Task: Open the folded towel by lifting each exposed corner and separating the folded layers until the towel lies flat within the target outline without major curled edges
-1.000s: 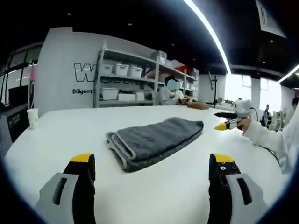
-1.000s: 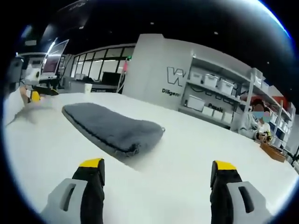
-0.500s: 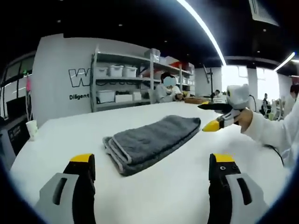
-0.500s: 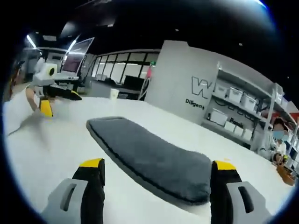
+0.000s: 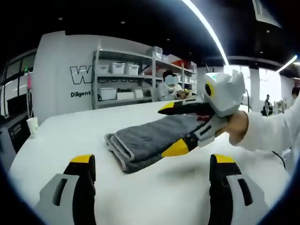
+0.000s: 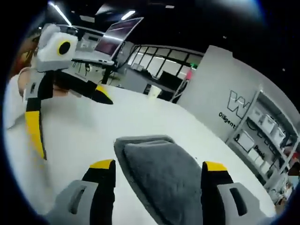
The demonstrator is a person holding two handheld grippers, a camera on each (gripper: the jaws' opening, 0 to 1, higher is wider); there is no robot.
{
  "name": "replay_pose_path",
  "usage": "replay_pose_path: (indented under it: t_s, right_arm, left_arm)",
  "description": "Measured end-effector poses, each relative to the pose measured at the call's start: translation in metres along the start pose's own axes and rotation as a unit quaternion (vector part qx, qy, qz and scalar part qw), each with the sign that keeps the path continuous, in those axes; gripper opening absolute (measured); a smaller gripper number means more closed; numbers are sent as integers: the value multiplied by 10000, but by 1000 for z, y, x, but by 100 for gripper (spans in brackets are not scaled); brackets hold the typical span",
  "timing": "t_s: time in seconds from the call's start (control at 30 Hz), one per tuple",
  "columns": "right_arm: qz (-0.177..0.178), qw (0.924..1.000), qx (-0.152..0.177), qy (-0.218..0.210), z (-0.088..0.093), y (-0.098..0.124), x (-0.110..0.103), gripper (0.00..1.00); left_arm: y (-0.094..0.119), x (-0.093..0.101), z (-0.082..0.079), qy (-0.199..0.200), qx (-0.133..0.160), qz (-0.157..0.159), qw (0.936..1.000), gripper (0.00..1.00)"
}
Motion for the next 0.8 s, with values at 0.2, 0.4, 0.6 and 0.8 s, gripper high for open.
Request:
replay_pose_path:
  t_s: [0.2,0.4,0.6,0.8]
  right_arm:
    - [-257,9997,23,-22,-5,-16,-12,57]
    - [-203,9997,-104,-3,0,-31,-7,47]
    - [-216,9995,-202,57,9,-39,-9,39]
    - [-467,9988,-135,59,10,-40,-19,23]
  left_arm:
    - [0,-2,2,55,-52,-9,10000,100]
    - [0,-3,2,46,-69,-36,10000,100]
    - [0,-5,2,52,-65,-56,9999,100]
    - [-1,-7,3,70,-71,-75,9999,100]
Point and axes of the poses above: the point that each gripper's makers call its tool centre point, and the gripper's own axes: y roughly backward along the fingers, x roughly to its right, z roughly out of its underside, the point moved 8 cm from there along y, roughly backward along the fingers, and after that the axes turned 3 degrees about x, right-handed, at the moved point
